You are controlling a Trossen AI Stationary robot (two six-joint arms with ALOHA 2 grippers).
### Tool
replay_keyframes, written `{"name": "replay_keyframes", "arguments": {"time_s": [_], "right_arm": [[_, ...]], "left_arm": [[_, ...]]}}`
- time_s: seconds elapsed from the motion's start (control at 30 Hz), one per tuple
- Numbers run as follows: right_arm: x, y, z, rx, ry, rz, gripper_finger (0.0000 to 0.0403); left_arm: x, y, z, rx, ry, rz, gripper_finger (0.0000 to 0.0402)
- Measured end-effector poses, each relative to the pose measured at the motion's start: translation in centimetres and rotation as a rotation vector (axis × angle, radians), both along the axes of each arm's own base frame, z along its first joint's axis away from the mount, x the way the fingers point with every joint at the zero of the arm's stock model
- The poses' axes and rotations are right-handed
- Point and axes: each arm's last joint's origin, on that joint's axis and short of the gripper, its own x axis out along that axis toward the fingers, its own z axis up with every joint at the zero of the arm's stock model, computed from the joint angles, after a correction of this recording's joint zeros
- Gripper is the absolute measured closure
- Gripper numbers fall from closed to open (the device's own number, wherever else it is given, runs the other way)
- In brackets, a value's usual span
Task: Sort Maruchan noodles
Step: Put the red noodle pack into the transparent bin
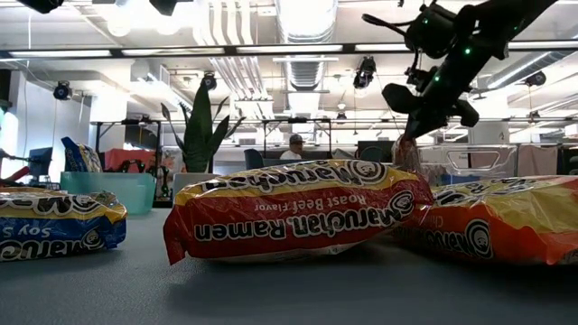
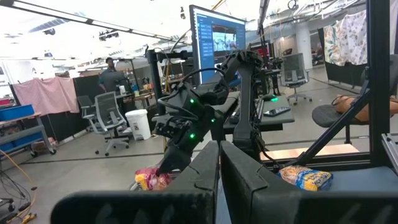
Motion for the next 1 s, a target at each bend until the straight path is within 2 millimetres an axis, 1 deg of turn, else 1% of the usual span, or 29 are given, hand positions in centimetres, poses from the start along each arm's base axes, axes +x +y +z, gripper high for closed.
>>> {"name": "replay_keyframes", "arguments": {"time_s": [0.2, 0.3, 0.5, 0.8, 1.0], "right_arm": [[-0.3, 0.1, -1.9, -0.012, 0.015, -0.019, 0.0394], [-0.3, 0.1, -2.2, -0.019, -0.004, -0.025, 0.0394], [-0.8, 0.2, -3.1, -0.026, 0.03, -0.062, 0.0394], [-1.1, 0.3, -3.5, -0.015, 0.039, -0.083, 0.0391], [-1.2, 0.3, -3.2, -0.024, 0.031, -0.079, 0.0358]], "left_arm": [[0.0, 0.0, 0.0, 0.0, 0.001, 0.0, 0.0402], [0.0, 0.0, 0.0, 0.0, 0.001, 0.0, 0.0402], [0.0, 0.0, 0.0, 0.0, 0.002, 0.0, 0.0402], [0.0, 0.0, 0.0, -0.001, 0.002, 0.001, 0.0402], [0.0, 0.0, -0.1, -0.002, 0.006, 0.0, 0.0402]]}}
